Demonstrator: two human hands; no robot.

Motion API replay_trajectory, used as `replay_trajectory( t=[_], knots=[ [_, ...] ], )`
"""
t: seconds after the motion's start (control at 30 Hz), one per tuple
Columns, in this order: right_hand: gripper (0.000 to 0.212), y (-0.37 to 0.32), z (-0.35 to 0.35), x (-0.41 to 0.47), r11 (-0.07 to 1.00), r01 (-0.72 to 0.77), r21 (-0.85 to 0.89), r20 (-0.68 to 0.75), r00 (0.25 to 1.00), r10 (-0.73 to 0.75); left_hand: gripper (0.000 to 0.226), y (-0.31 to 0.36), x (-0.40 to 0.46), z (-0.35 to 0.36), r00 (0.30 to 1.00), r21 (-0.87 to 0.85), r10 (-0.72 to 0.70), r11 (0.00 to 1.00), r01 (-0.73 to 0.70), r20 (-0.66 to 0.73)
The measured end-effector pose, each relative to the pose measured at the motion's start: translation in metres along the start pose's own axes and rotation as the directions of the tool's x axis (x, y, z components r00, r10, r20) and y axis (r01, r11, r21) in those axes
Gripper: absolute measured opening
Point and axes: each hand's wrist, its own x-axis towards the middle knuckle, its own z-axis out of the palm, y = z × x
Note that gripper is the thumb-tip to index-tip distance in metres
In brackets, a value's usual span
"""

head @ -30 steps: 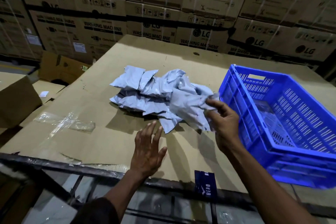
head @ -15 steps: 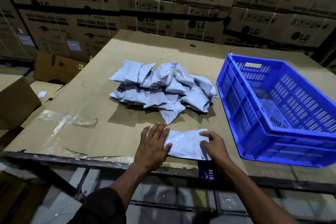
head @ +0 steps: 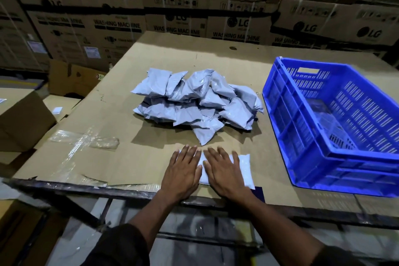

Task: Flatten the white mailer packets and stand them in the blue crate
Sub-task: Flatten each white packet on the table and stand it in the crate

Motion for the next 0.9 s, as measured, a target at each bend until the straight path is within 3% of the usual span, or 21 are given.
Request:
replay_trajectory(
  t=[0.17, 0.37, 0.7, 0.9],
  knots=[
    [0.053, -0.001, -0.005, 0.011, 0.999, 0.0, -0.051, -0.004, 1.0, -0.001, 0.056, 0.001, 0.011, -0.002, 0.996, -0.005, -0.063, 0.998, 0.063, 0.065],
    [0.049, -0.004, 0.004, 0.002, 0.998, 0.014, -0.068, -0.059, 0.998, -0.018, 0.055, 0.002, 0.0, 0.001, 0.998, 0.068, -0.036, 0.997, 0.032, 0.056],
    [0.053, -0.006, 0.003, 0.0, 0.999, -0.006, -0.035, 0.038, 0.999, 0.007, 0.054, 0.003, 0.003, 0.003, 0.992, 0.08, -0.053, 0.996, 0.044, 0.112],
    [0.077, 0.01, -0.004, -0.005, 0.999, 0.004, 0.046, 0.12, 0.993, -0.009, 0.054, 0.004, 0.003, -0.001, 0.991, 0.051, -0.062, 0.997, 0.056, 0.115]
  ],
)
